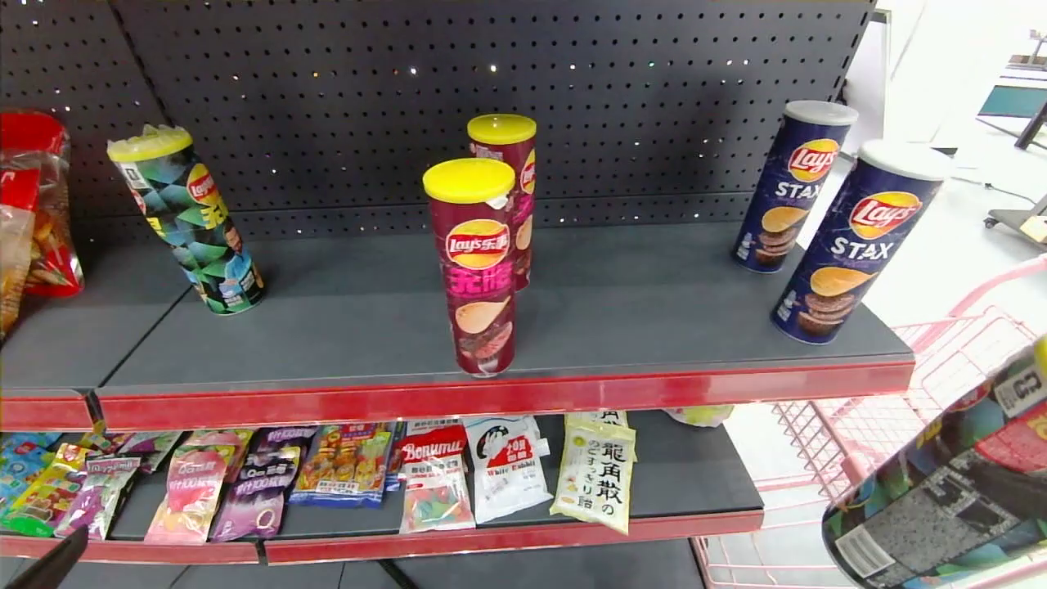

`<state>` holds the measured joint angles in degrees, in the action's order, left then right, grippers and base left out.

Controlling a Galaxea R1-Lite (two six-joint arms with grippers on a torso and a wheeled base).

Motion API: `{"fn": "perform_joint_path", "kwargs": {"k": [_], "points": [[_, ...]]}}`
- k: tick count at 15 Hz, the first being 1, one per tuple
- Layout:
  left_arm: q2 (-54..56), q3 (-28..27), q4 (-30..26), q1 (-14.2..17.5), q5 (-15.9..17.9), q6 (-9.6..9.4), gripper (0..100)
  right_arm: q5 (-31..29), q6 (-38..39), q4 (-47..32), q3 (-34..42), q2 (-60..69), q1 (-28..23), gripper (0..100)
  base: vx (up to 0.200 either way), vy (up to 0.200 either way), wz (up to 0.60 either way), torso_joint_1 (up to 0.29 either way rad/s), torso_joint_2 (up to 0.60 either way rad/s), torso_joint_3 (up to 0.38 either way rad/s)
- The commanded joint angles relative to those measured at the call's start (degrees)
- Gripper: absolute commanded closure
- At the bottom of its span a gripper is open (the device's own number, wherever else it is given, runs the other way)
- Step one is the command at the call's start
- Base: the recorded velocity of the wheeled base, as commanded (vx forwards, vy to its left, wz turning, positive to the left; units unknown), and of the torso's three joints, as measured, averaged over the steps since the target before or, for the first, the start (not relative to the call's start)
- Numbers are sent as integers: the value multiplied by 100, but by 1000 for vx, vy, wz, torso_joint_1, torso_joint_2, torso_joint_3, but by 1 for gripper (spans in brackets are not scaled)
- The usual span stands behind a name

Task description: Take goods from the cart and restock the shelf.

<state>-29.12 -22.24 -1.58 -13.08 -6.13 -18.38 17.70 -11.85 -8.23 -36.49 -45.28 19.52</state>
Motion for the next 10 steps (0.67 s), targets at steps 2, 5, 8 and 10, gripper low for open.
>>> {"fn": "perform_joint_path", "kwargs": {"k": [2,5,8,10], "points": [[12,0,0,7,-2,-7,0,111,-19,164,10,-34,421,100,0,200,0,5,0,2],[12,0,0,7,-2,-7,0,120,-2,515,107,-60,421,100,0,200,0,-1,4,-1],[47,0,0,7,-11,-7,0,128,-10,515,115,-16,439,100,0,200,0,-1,1,1],[82,0,0,7,-11,-7,0,207,-10,515,98,1,439,100,0,200,0,5,0,2]]}}
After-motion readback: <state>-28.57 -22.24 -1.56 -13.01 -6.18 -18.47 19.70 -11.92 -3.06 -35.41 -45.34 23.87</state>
